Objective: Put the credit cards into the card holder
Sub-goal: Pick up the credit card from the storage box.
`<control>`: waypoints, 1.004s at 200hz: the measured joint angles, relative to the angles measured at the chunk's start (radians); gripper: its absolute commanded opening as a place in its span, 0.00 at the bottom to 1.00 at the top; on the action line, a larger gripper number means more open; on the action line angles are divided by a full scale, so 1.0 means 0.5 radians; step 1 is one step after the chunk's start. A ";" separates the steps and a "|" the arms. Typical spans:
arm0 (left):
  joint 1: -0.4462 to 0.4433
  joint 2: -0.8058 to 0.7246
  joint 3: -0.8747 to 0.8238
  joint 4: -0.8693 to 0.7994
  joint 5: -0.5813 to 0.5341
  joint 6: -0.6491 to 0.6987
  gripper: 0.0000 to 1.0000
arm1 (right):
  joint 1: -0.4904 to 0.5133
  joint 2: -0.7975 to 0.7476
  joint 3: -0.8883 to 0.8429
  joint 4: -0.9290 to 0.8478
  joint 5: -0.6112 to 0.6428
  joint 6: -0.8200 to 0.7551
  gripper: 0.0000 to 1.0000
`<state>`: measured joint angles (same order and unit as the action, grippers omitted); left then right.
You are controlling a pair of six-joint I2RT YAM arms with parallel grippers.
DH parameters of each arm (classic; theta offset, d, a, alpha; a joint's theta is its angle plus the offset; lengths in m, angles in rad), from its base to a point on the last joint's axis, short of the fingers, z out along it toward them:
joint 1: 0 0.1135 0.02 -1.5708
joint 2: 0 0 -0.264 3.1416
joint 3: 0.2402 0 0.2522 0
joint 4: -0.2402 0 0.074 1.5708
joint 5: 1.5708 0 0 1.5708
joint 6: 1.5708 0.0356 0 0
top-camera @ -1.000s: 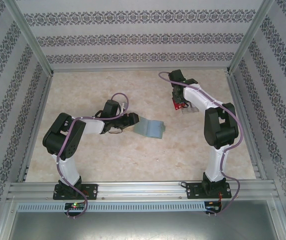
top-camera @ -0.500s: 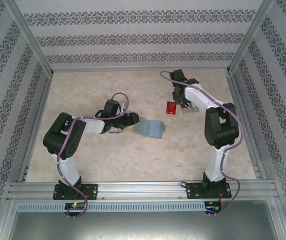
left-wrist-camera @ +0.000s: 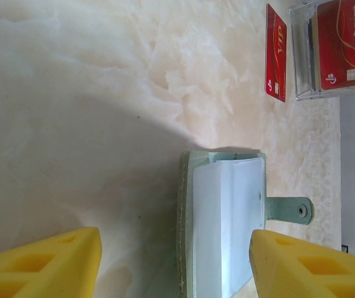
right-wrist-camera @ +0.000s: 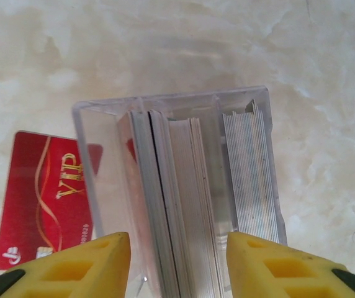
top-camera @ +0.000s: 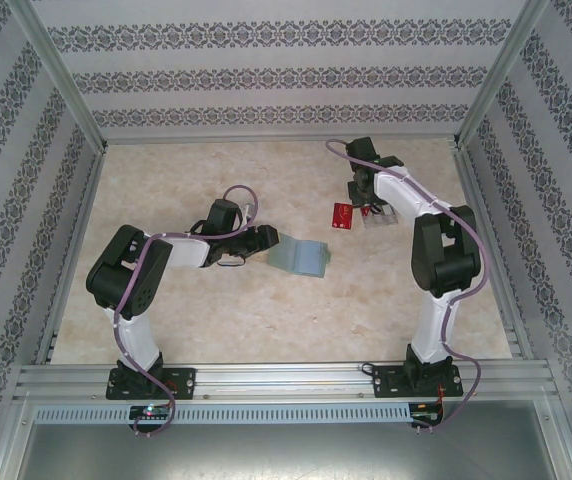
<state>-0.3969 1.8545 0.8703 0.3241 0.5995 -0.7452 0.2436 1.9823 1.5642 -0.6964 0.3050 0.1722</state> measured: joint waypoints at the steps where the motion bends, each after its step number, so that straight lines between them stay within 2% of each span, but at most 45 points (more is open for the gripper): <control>1: 0.000 0.000 0.000 0.000 0.000 0.000 0.65 | 0.000 0.002 0.000 0.000 0.001 0.000 0.47; 47: 0.000 0.000 0.000 -0.001 0.000 0.000 0.65 | -0.011 0.051 0.008 -0.005 0.092 -0.005 0.49; 115: 0.000 0.000 0.000 0.000 -0.001 0.000 0.65 | -0.011 0.037 0.008 0.005 0.237 -0.029 0.45; 140: 0.000 0.000 0.000 -0.001 -0.001 0.000 0.65 | -0.007 0.016 0.008 0.018 0.253 -0.040 0.41; 172: 0.000 0.000 0.000 -0.001 0.000 0.000 0.65 | 0.006 0.013 0.008 0.024 0.256 -0.053 0.25; 201: 0.000 0.000 0.000 0.000 -0.001 0.000 0.65 | 0.006 0.013 0.008 0.025 0.259 -0.058 0.20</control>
<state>-0.3969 1.8545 0.8703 0.3241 0.5991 -0.7452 0.2466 1.9888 1.5681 -0.6838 0.4343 0.1432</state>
